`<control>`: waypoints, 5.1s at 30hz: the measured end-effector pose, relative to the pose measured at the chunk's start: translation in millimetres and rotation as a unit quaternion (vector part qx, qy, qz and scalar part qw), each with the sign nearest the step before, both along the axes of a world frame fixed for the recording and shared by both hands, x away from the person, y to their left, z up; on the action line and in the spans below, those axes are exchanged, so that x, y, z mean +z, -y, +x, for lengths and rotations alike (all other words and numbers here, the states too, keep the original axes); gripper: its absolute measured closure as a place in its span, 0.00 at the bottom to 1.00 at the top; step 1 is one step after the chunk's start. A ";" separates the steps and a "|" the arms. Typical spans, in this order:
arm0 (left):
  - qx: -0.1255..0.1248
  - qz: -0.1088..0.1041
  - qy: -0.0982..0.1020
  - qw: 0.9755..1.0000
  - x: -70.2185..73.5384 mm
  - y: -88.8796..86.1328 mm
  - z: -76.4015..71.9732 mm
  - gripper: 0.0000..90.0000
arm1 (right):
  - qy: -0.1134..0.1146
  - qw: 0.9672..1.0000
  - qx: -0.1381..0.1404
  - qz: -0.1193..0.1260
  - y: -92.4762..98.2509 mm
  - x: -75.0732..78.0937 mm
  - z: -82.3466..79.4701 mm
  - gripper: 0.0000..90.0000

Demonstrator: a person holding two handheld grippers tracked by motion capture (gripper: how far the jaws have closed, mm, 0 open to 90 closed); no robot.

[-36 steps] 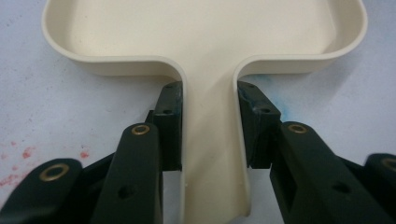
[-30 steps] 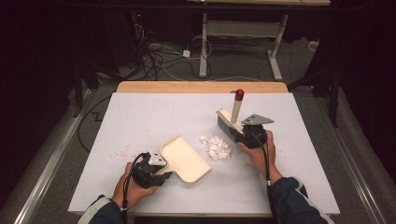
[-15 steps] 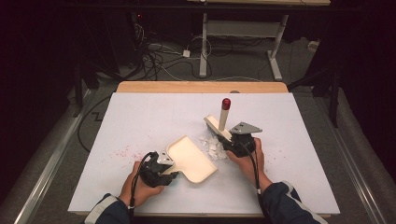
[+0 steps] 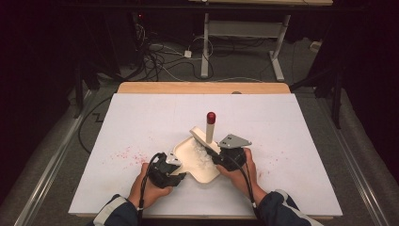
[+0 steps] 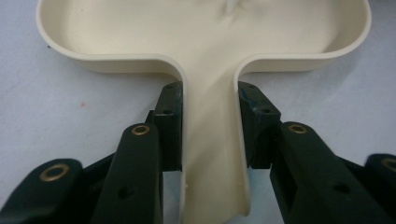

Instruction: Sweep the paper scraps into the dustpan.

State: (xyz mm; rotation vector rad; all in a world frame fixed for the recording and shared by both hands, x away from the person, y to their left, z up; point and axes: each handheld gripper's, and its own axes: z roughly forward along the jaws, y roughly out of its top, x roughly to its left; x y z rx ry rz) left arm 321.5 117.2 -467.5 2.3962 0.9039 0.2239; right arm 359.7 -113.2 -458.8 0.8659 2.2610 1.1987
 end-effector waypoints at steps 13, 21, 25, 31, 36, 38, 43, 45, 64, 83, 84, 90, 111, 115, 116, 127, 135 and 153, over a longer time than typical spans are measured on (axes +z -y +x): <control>0.000 -0.004 0.002 1.000 1.2 -0.8 -0.3 0.71 | 0.020 0.999 0.044 0.010 -13.5 11.8 -15.2 0.75; -0.004 -0.003 0.002 1.000 1.5 -1.6 0.6 0.71 | 0.020 0.997 0.028 0.065 10.2 36.4 -8.8 0.75; -0.004 -0.003 0.001 1.000 1.1 -1.9 1.4 0.71 | 0.007 0.996 0.015 0.085 21.4 40.6 -3.5 0.75; -0.005 -0.002 0.002 1.000 1.2 -2.1 1.0 0.71 | 0.005 0.997 0.002 0.077 26.2 35.4 0.0 0.75; -0.006 0.001 0.000 1.000 -0.3 -2.1 0.9 0.71 | -0.024 0.998 -0.001 0.055 25.5 14.8 5.4 0.75; -0.005 0.001 0.002 1.000 -0.3 -2.4 0.4 0.71 | -0.034 0.999 -0.002 0.042 24.4 7.6 6.7 0.75; -0.009 0.008 -0.001 1.000 -2.4 -2.7 1.3 0.71 | -0.032 0.999 0.002 0.038 26.2 7.4 6.8 0.75; -0.009 0.009 -0.001 1.000 -2.6 -2.6 1.2 0.71 | -0.027 0.999 0.003 0.045 27.8 11.6 5.5 0.75; -0.009 0.009 0.002 1.000 -1.3 -4.9 -0.9 0.71 | 0.017 0.999 0.009 0.043 56.4 43.7 -16.5 0.75; -0.009 0.012 0.002 1.000 -1.7 0.3 -1.8 0.71 | -0.025 0.999 0.023 -0.004 73.2 12.3 -54.2 0.75; -0.010 0.012 0.002 1.000 -1.7 0.3 -1.7 0.71 | -0.027 0.999 0.033 -0.001 70.3 12.3 -54.8 0.75; -0.010 0.011 0.003 1.000 -1.8 0.6 -1.7 0.71 | -0.023 0.997 0.068 -0.001 55.7 17.2 -59.8 0.75; -0.011 0.001 -0.005 1.000 -2.9 -8.4 0.8 0.71 | 0.019 0.998 0.034 0.039 75.7 39.9 -48.5 0.75; -0.011 0.002 -0.006 1.000 -3.2 -8.1 0.8 0.71 | 0.021 0.999 0.020 0.018 69.5 30.1 -30.6 0.75; -0.011 0.003 -0.005 1.000 -3.2 -8.0 0.7 0.71 | 0.016 1.000 0.015 0.013 68.0 26.6 -24.5 0.75; -0.011 0.004 -0.006 1.000 -3.4 -7.4 1.1 0.71 | -0.004 1.000 0.005 -0.003 56.6 12.2 2.9 0.75; -0.010 0.004 -0.006 1.000 -3.3 -6.8 1.8 0.71 | 0.003 0.998 0.067 -0.001 29.3 15.0 -12.2 0.75; -0.006 0.002 -0.005 1.000 -2.2 -10.8 1.9 0.71 | 0.034 0.998 0.056 0.026 53.3 43.7 -20.0 0.75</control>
